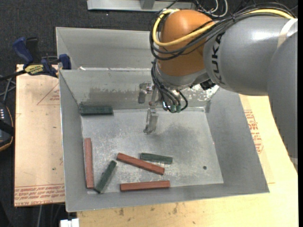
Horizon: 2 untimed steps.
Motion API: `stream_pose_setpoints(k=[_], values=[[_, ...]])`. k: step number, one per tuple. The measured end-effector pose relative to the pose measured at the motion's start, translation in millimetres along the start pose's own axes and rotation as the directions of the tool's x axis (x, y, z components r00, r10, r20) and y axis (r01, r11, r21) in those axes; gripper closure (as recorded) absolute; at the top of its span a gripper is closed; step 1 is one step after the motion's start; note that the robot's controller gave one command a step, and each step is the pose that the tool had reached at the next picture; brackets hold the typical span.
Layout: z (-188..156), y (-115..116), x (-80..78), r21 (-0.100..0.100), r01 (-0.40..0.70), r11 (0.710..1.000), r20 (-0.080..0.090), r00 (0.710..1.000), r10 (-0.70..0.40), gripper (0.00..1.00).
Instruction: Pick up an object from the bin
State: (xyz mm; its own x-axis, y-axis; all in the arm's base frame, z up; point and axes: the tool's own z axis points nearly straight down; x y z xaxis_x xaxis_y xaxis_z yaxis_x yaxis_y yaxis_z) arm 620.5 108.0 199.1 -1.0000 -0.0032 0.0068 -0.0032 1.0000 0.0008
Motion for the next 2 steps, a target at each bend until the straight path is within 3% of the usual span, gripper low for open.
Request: stream_pose_setpoints(k=[1, 2], values=[[-4.9, -0.4, -1.6, -0.001, -0.002, 1.000, 0.008, 1.000, 0.002, 0.00], [42.8, -21.6, 22.4, -0.001, 0.052, 0.999, 0.013, 0.999, -0.052, 0.00]])
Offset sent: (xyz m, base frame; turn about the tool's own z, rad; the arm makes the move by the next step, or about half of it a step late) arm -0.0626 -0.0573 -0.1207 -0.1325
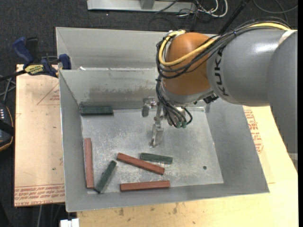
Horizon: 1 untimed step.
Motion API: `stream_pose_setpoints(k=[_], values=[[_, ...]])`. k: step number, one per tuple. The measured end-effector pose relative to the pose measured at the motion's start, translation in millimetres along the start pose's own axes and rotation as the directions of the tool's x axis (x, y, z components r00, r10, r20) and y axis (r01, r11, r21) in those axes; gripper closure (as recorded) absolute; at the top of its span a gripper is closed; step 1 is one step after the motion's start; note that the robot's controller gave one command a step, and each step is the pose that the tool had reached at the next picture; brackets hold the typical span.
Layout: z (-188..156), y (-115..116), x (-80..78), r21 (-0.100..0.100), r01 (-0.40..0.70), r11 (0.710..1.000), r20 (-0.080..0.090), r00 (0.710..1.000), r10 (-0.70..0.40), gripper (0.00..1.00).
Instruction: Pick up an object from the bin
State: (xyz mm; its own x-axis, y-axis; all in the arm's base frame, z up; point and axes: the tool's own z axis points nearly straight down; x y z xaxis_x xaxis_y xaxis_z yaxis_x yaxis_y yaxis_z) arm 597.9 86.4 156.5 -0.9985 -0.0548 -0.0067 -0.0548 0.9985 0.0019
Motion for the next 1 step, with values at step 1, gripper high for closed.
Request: stream_pose_setpoints(k=[1], values=[[29.4, 16.8, 32.2, 0.002, -0.107, 0.994, -0.007, 0.994, 0.107, 1.00]])
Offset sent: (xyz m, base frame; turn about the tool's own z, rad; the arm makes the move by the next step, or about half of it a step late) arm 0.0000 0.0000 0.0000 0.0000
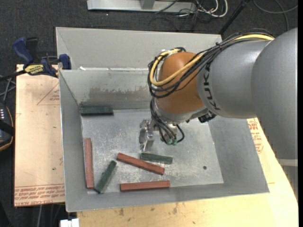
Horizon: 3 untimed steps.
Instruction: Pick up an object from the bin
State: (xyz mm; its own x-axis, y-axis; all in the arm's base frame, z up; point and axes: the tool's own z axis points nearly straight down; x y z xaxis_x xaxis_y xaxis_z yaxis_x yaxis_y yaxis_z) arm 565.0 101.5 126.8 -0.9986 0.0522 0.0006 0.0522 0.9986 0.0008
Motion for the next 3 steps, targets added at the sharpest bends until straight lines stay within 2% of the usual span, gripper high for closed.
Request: stream_pose_setpoints(k=[1, 2, 3], values=[[0.0, -0.2, -0.1, 0.000, -0.001, 1.000, 0.000, 1.000, 0.001, 0.00], [0.0, -0.3, -0.1, 0.000, -0.001, 1.000, 0.000, 1.000, 0.001, 0.00], [56.7, -1.8, 56.7, -0.001, 0.055, 0.998, 0.000, 0.998, -0.055, 1.00]])
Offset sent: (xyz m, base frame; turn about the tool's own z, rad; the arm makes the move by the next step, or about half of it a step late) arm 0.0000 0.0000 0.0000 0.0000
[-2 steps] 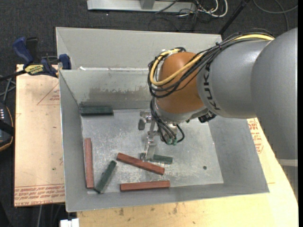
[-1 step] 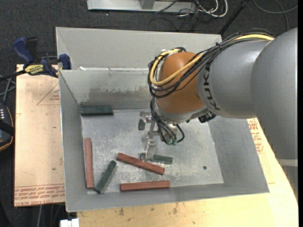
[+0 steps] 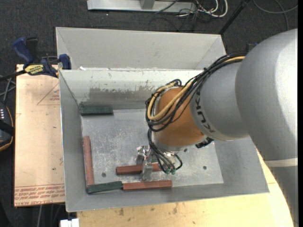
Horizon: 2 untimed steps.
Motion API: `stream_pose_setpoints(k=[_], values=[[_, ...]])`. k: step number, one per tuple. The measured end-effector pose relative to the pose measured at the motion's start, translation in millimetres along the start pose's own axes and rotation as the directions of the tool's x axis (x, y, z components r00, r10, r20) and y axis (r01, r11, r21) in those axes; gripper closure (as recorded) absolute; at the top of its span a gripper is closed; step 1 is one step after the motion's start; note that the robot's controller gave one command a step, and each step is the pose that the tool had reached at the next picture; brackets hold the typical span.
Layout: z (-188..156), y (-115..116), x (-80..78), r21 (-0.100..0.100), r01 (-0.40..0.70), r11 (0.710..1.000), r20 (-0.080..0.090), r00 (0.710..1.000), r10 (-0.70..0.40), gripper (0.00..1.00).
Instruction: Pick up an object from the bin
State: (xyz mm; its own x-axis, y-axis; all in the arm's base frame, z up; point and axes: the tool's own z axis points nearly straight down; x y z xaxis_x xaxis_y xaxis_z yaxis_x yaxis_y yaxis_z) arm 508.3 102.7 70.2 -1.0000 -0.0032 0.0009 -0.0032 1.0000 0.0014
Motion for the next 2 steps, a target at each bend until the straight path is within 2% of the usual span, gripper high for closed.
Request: stream_pose_setpoints(k=[1, 2], values=[[0.0, 0.0, 0.0, 0.000, 0.000, 1.000, 0.000, 1.000, 0.000, 1.00], [-167.7, 9.2, -2.5, 0.000, 0.029, 1.000, 0.006, 1.000, -0.029, 1.00]])
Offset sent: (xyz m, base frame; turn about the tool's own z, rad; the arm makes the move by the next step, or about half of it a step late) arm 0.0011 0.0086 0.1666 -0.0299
